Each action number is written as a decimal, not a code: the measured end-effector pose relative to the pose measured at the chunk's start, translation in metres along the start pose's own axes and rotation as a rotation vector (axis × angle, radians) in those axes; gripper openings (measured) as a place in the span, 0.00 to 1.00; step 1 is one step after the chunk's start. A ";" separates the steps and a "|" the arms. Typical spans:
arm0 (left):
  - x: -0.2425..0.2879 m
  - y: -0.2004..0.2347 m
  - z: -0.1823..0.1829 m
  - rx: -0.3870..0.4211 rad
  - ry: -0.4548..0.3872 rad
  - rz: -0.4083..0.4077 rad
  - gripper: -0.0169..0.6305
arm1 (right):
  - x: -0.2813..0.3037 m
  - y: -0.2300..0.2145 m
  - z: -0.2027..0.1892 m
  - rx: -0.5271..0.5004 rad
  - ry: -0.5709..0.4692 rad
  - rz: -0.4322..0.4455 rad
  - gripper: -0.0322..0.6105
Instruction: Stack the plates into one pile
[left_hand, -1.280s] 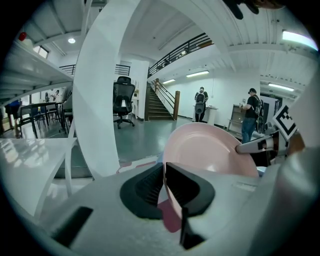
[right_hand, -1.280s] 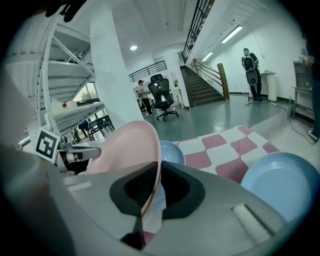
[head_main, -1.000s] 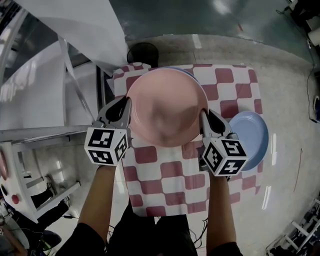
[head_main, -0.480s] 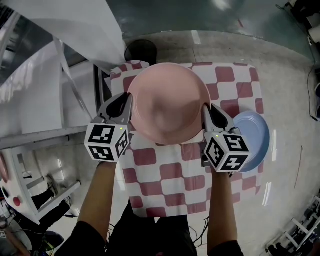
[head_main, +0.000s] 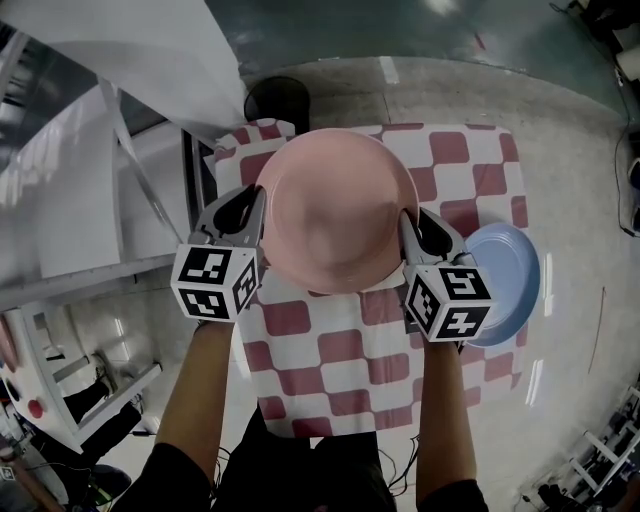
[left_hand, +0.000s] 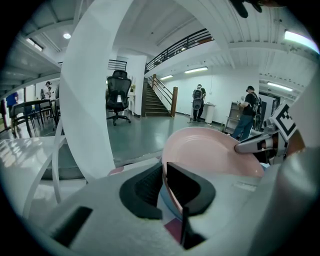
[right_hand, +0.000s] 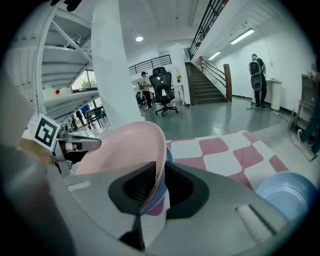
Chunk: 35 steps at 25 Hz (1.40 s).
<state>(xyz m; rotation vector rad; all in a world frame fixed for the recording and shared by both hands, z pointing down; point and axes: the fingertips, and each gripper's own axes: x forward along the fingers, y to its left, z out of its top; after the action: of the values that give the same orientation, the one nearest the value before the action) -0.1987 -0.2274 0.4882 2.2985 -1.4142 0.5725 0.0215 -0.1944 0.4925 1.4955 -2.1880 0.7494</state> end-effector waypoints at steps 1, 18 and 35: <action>0.001 0.000 0.000 0.000 0.002 0.000 0.07 | 0.001 0.000 -0.001 -0.004 0.005 0.001 0.13; 0.013 0.002 -0.012 0.011 0.030 -0.007 0.08 | 0.012 0.000 -0.013 0.019 0.028 0.018 0.22; 0.005 0.010 -0.006 0.037 0.000 0.008 0.02 | 0.001 -0.009 -0.012 0.035 -0.005 -0.019 0.13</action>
<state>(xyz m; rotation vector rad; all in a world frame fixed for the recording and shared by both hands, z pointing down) -0.2066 -0.2321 0.4972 2.3224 -1.4253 0.6064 0.0299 -0.1904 0.5045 1.5352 -2.1719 0.7817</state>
